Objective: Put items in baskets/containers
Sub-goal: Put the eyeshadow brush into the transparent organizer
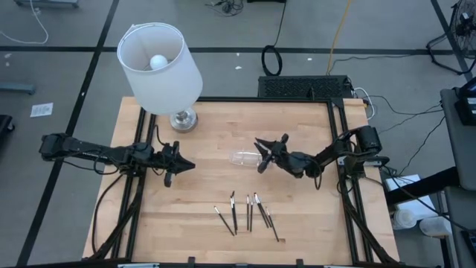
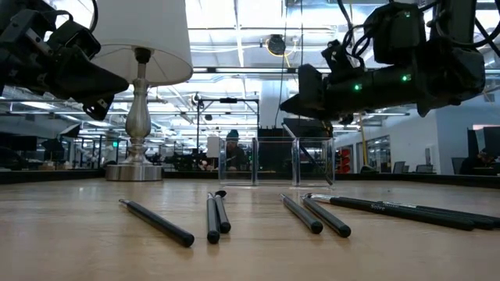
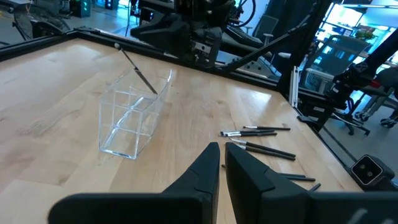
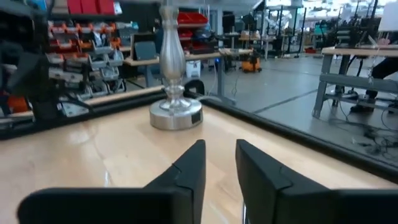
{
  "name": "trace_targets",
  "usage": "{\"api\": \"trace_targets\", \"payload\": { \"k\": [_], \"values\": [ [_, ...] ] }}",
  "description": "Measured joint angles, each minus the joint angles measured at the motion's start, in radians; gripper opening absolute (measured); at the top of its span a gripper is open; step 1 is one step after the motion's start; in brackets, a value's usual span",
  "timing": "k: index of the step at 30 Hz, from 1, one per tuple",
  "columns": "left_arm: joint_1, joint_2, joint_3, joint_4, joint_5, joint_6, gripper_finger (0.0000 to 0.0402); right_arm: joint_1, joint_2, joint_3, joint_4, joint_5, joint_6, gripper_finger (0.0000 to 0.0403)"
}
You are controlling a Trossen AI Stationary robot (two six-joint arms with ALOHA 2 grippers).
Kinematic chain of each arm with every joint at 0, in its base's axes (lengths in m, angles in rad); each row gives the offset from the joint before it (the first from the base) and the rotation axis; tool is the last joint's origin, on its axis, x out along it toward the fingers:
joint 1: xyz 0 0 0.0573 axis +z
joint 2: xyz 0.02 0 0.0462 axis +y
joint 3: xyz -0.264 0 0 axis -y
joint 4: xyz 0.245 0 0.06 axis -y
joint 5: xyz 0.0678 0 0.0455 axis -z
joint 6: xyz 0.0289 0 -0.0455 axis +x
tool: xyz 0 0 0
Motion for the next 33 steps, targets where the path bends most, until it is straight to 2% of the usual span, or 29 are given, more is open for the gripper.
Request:
{"api": "trace_targets", "payload": {
  "k": [4, 7, 10, 13, 17, 22, 25, 28, 30, 33],
  "values": [
    [0.0, 0.0, 0.0, -0.004, 0.0, 0.0, 0.0031, 0.038, -0.062, 0.009, 0.026, -0.04, -0.129, 0.0098],
    [0.0, 0.0, 0.0, -0.007, 0.0, 0.0, 0.0031, 0.09, -0.134, 0.022, -0.04, -0.077, -0.22, 0.0107],
    [0.0, 0.0, 0.0, -0.006, 0.0, -0.014, 0.0031, 0.161, -0.224, 0.066, -0.214, -0.075, -0.264, 0.0111],
    [0.0, 0.0, 0.0, -0.006, 0.0, -0.013, 0.0031, 0.244, -0.299, 0.163, -0.496, -0.074, -0.265, 0.0109],
    [0.0, 0.0, 0.0, -0.007, -0.009, -0.017, 0.0031, 0.357, -0.325, 0.323, -0.838, -0.052, -0.155, 0.0092],
    [0.0, 0.0, 0.0, -0.007, -0.008, -0.016, 0.0031, 0.499, -0.272, 0.419, -1.042, 0.084, 0.052, 0.0038],
    [0.0, 0.0, 0.0, -0.009, -0.007, -0.024, 0.0031, 0.572, -0.231, 0.419, -1.097, 0.133, 0.154, 0.0007],
    [0.0, 0.0, 0.0, -0.014, -0.005, -0.053, 0.0031, 0.632, -0.196, 0.419, -1.1, 0.188, 0.246, 0.0008],
    [0.0, 0.0, 0.0, -0.014, -0.01, -0.053, 0.0031, 0.65, -0.183, 0.419, -1.1, 0.185, 0.253, 0.0004],
    [0.0, 0.0, 0.0, -0.014, -0.023, -0.048, 0.0031, 0.653, -0.181, 0.419, -1.097, 0.187, 0.172, 0.0003]
  ]
}}
